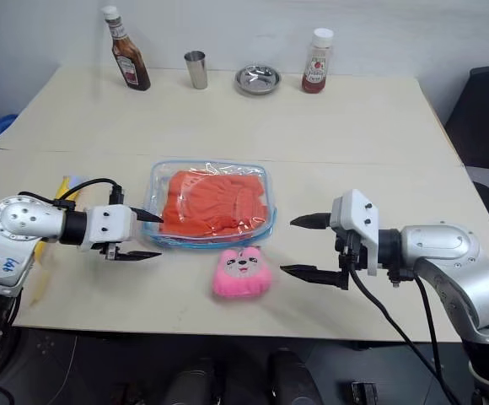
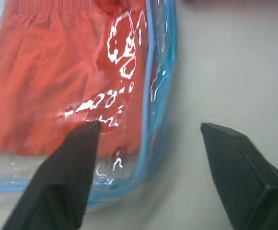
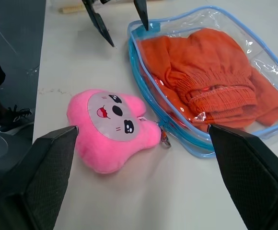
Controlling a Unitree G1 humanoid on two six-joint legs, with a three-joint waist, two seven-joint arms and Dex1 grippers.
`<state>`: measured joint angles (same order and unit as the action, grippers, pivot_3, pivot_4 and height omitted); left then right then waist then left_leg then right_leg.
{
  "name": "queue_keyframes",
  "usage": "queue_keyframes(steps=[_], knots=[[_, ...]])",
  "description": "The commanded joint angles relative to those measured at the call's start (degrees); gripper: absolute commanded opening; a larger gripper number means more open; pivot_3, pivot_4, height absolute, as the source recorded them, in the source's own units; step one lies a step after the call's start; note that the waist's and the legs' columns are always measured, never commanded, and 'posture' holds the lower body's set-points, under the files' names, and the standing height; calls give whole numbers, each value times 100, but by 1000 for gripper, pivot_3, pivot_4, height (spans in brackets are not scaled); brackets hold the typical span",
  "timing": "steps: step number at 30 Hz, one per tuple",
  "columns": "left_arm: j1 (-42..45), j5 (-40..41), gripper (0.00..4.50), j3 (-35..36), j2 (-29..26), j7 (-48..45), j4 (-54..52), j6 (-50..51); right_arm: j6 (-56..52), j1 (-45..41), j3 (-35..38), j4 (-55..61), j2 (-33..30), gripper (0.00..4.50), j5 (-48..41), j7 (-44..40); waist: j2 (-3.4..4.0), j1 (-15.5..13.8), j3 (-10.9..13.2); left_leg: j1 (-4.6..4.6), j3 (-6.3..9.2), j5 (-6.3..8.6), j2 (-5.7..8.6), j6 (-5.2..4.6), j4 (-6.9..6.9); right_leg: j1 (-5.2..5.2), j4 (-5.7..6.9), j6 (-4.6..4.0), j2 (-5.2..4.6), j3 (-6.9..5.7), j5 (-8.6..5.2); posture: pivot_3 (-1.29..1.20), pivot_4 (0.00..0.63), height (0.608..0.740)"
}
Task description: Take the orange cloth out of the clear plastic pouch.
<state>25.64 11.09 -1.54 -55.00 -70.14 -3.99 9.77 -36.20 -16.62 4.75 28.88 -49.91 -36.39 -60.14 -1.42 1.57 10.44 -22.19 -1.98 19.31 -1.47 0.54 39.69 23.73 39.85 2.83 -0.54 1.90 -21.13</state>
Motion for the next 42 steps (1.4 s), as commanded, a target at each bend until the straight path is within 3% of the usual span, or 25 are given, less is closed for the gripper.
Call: queue_keyframes(steps=[1, 9, 15, 21, 24, 27, 32, 34, 37, 42], knots=[[311, 1223, 3865, 283, -63, -232, -1003, 1422, 71, 45, 76, 110, -111, 4500, -17, -53, 0, -22, 0, -1, 4, 0, 2, 0, 1, -4, 0, 0, -2, -2, 0, 0, 150, 740], [1161, 41, 3865, -1551, 1016, -403, -764, 385, -51, 25, 112, 198, -183, 4500, -77, -19, 0, -4, 0, 6, 8, 0, 8, 0, 3, -14, -8, 0, 3, 3, 0, 0, 150, 740], [1365, -394, 3865, -2224, 1680, -530, -121, 13, 57, -248, -108, -71, -69, 4500, 148, 55, 0, 14, 0, 5, 4, -1, 6, 0, 7, -10, -7, 0, 7, 8, 0, 0, 150, 740], [1309, -318, 3865, -2319, 1733, -904, -71, 92, 1452, -894, -1163, -1196, 46, 4500, 1799, 61, 0, 8, 0, 7, 3, -1, 6, 0, 14, -9, -15, 0, 5, 10, 0, 0, 150, 740], [1206, -319, 3374, -2274, 1641, -1003, -178, 133, 2363, -1405, -1719, -1936, 293, 4500, 2624, 62, 1, 21, 0, 7, 2, -1, 5, 0, 17, -6, -12, 0, 5, 11, 0, 0, 150, 740], [1135, -270, 2530, -2166, 1520, -1060, -279, 237, 3310, -1874, -2148, -2714, 601, 4500, 3302, 63, 1, 32, 0, 7, -1, -1, 2, 1, 17, -2, -8, 0, 8, 12, 0, 0, 150, 740], [1017, -287, 1084, -2071, 1379, -965, -536, 445, 4302, -2262, -2389, -3581, 1017, 4500, 3816, 117, 1, 33, 0, 6, -1, -2, 2, 2, 19, -2, -5, 0, 4, 11, 0, 0, 150, 740], [956, -307, 858, -2041, 1336, -894, -651, 539, 4614, -2349, -2430, -3826, 1167, 4500, 3959, 171, 1, 33, 0, 6, 0, -2, 2, 2, 20, -2, -4, 0, 3, 10, 0, 0, 150, 740], [874, -322, 833, -2017, 1307, -806, -806, 634, 5001, -2459, -2473, -4208, 1372, 3911, 4163, 270, 1, 32, 0, 5, 0, -2, 2, 2, 21, -2, 2, 0, 3, 9, 0, 0, 150, 740], [807, -361, 833, -2010, 1308, -656, -921, 728, 5403, -2565, -2502, -4531, 1555, 2283, 4388, 268, 1, 32, 0, 5, 1, -2, 2, 3, 21, -2, 5, 0, 3, 8, 0, 0, 150, 740]])
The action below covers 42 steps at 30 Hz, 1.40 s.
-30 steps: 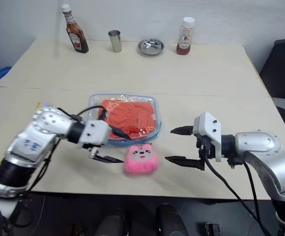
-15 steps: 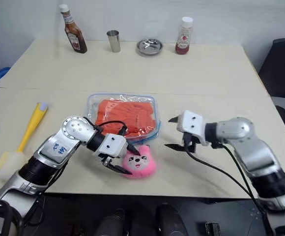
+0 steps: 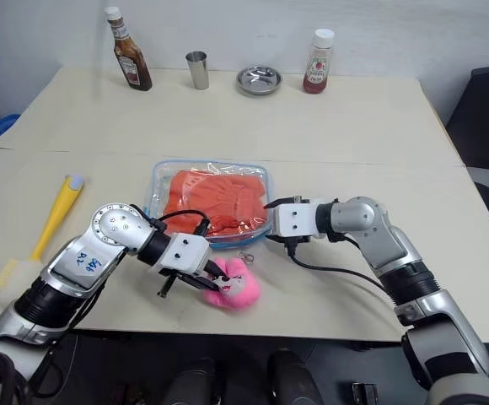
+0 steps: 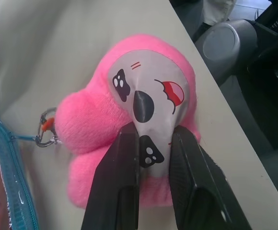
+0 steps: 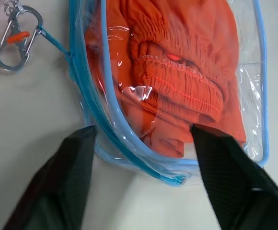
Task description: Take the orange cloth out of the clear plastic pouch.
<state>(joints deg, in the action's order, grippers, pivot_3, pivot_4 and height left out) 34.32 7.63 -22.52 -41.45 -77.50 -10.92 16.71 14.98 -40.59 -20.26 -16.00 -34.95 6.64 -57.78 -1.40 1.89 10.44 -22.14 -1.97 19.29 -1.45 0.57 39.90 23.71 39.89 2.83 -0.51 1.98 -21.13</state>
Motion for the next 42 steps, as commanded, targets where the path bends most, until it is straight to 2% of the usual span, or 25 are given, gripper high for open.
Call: queue_keyframes(steps=[1, 7, 15, 21, 26, 29, 31, 35, 42], knots=[[-72, -27, 833, 91, -48, 105, -221, 29, 371, -192, -9, -93, 66, 1963, 129, 9, 0, 0, 0, 0, 0, 0, 0, 0, 0, 0, 0, 0, 0, 0, 0, 0, 150, 740], [-255, -78, 833, 216, -170, 249, -175, -13, 548, -303, 56, -282, 62, 12, 154, -77, 0, 9, 0, 1, 0, 0, -2, 0, 0, 0, 1, 0, 1, -1, 0, 0, 150, 740], [-965, 7, 833, 1045, -888, 451, -40, -144, 876, -425, 119, -500, -104, 12, 159, -252, 1, 101, 0, 2, 2, 0, -5, 1, -2, 0, 1, 0, 3, -5, 0, 0, 150, 740], [-1870, 395, 833, 2255, -1554, 713, -148, 187, 1160, -412, 238, -579, -351, 12, 52, -422, 3, 150, 2, 4, 2, -1, -7, 1, -10, 2, 1, -1, 4, -6, -1, 0, 150, 740], [-2837, 560, 833, 3411, -1888, 930, -107, 337, 1395, -330, 327, -640, -521, 12, -42, -458, 5, 141, 3, 4, 2, 0, -5, 1, -11, 1, -2, -1, 1, -6, -1, 0, 150, 740], [-3570, 480, 833, 4307, -2073, 949, 314, 174, 1512, -238, 372, -575, -637, 12, -170, -541, 5, 165, 4, 4, 0, 0, -7, 0, -25, 3, -1, -2, 2, -6, -1, 0, 150, 740], [-3812, 459, 833, 4583, -2139, 988, 474, 55, 1568, -200, 381, -559, -683, 12, -242, -590, 7, 151, 4, 4, 0, 0, -6, 0, -29, 4, -6, -2, 1, -8, -1, 0, 150, 740], [-3827, 561, 833, 4754, -2088, 1109, 649, 43, 1598, -129, 401, -505, -683, 12, -336, -691, 8, 107, 5, 5, 1, 2, 0, -3, -27, -3, -18, -2, -9, -10, -1, 0, 150, 740], [-3419, 753, 833, 4043, -1593, 1474, 204, 484, 1290, 39, 386, -197, -652, 12, -499, -887, 7, 121, 5, 3, 0, 2, 0, -3, -29, -2, -6, -2, -8, -10, -1, 0, 150, 740]])
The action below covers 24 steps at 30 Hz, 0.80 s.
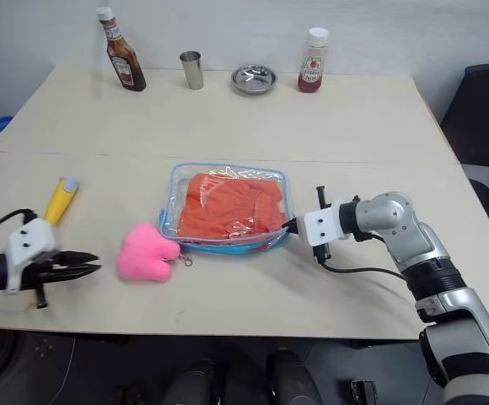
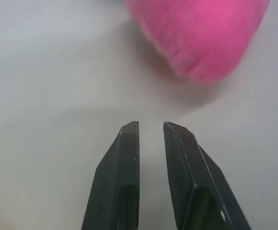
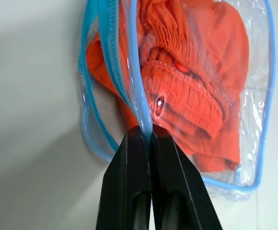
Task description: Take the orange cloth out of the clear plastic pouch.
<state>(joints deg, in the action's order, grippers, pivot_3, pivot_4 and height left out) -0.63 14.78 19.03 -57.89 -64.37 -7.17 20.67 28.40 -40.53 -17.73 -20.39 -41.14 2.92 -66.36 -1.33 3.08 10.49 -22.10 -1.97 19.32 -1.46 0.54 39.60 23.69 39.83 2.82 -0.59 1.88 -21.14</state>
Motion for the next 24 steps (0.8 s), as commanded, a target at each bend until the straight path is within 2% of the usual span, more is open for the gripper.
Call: queue_keyframes(steps=[1, 5, 8, 10, 11, 14, 17, 18, 24], knots=[[101, 29, 833, -157, 69, 196, -199, 112, -89, 50, 144, 273, -47, 12, -123, -34, 0, 11, 0, 0, 0, 0, 0, 0, 0, 0, 0, 0, 1, 0, 0, 0, 150, 740], [177, 297, 833, -127, 1, 92, -372, 341, -174, 128, 169, 379, -119, 12, -83, -55, 0, 30, 0, 1, 0, -1, -4, 2, -2, 3, 2, 0, 6, 1, 0, 0, 150, 740], [287, 458, 1400, -59, -140, -48, -330, 526, -306, 175, 198, 428, -140, 0, -101, -57, 0, 19, 0, 1, 0, -1, -3, 2, -2, 2, 1, 0, 4, 1, 0, 0, 150, 740], [308, 532, 2079, 10, -280, -206, -290, 545, -363, 189, 202, 453, -143, 0, -102, -46, 0, 16, 0, 1, 0, -1, -3, 2, -2, 2, 0, 0, 4, 0, 0, 0, 150, 740], [354, 608, 2252, 62, -330, -254, -291, 596, -417, 202, 210, 466, -148, 0, -108, -42, 0, 17, 0, 1, 1, -1, -3, 2, -2, 2, -1, 0, 4, 0, 0, 0, 150, 740], [550, 975, 3139, 204, -480, -376, -426, 972, -469, 228, 221, 517, -139, 693, -81, 13, 0, 14, 0, 1, 1, -1, -3, 2, -2, 2, 0, 0, 4, 0, 0, 0, 150, 740], [690, 1232, 4002, 163, -548, -483, -600, 1192, -417, 214, 233, 520, -108, 1603, 16, 150, 0, 14, 0, 0, 0, -1, -1, 2, -2, 1, 0, 0, 3, 1, 0, 0, 150, 740], [735, 1183, 4032, 55, -551, -477, -640, 1123, -406, 196, 224, 499, -101, 1987, 44, 184, 0, 14, 0, 0, 0, -1, -1, 2, -2, 1, -1, 0, 3, 1, 0, 0, 150, 740], [746, 735, 4032, -554, -612, -535, -794, 542, -455, 138, 182, 485, -81, 1987, 56, 228, 0, 27, 0, 1, 0, -1, -2, 3, -2, 2, 0, 0, 6, 2, 0, 0, 150, 740]])
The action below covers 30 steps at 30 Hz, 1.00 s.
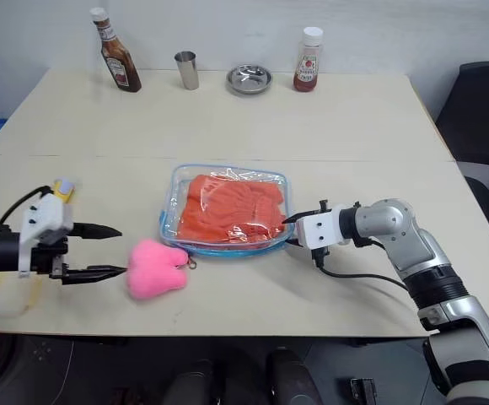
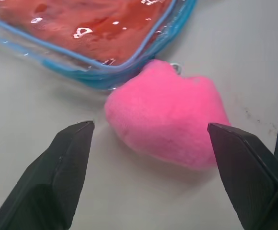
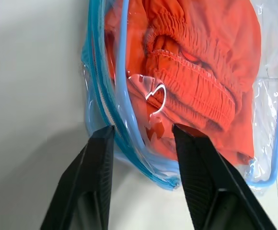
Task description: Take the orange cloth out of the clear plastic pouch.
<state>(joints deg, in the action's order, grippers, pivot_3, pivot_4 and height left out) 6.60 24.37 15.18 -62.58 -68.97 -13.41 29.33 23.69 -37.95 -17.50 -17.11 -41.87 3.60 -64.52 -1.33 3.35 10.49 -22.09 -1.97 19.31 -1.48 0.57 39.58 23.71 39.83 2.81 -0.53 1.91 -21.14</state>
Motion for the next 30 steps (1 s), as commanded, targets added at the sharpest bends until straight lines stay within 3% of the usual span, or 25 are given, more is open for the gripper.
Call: queue_keyframes(steps=[1, 11, 14, 19, 26, 30], knots=[[-3, -314, 4032, -285, -164, -91, -177, -422, 5, -128, 155, 162, -2, 1987, -15, 45, 0, -1, 0, 0, 0, 0, 0, 0, 0, 0, 0, 0, 0, 0, 0, 0, 150, 740], [470, -1108, 4032, -1535, 154, -97, 109, -1166, -56, -204, 109, 173, 104, 1987, -18, 38, 0, -18, 0, 0, -1, 0, 3, 0, 2, -2, -1, 0, -2, 1, 0, 0, 150, 740], [558, -1317, 3428, -1682, 199, -56, 341, -1408, -88, -229, 115, 178, 131, 2028, -20, 30, 0, -18, 0, 0, -2, 0, 3, -1, 1, -1, -1, 0, -3, 2, 0, 0, 150, 740], [491, -1311, 1915, -1643, 133, -170, 445, -1506, -121, -225, 113, 216, 156, 2028, -37, 27, 0, -17, 0, 0, -2, 0, 2, -1, 2, -1, 0, 0, -3, 2, 0, 0, 150, 740], [44, -1409, 50, -797, -316, -78, 1179, -1835, -107, -223, 131, 232, 179, 2028, -33, 40, 0, 22, 0, 4, -2, 0, -3, 0, 0, 1, -1, 0, 2, 2, 0, 0, 150, 740], [-68, -1513, 9, -600, -447, 26, 1573, -2147, -64, -239, 135, 188, 180, 2028, -19, 49, 1, 19, 0, 5, -3, 0, -3, -1, -1, 2, -4, 0, 1, 2, 0, 0, 150, 740]])
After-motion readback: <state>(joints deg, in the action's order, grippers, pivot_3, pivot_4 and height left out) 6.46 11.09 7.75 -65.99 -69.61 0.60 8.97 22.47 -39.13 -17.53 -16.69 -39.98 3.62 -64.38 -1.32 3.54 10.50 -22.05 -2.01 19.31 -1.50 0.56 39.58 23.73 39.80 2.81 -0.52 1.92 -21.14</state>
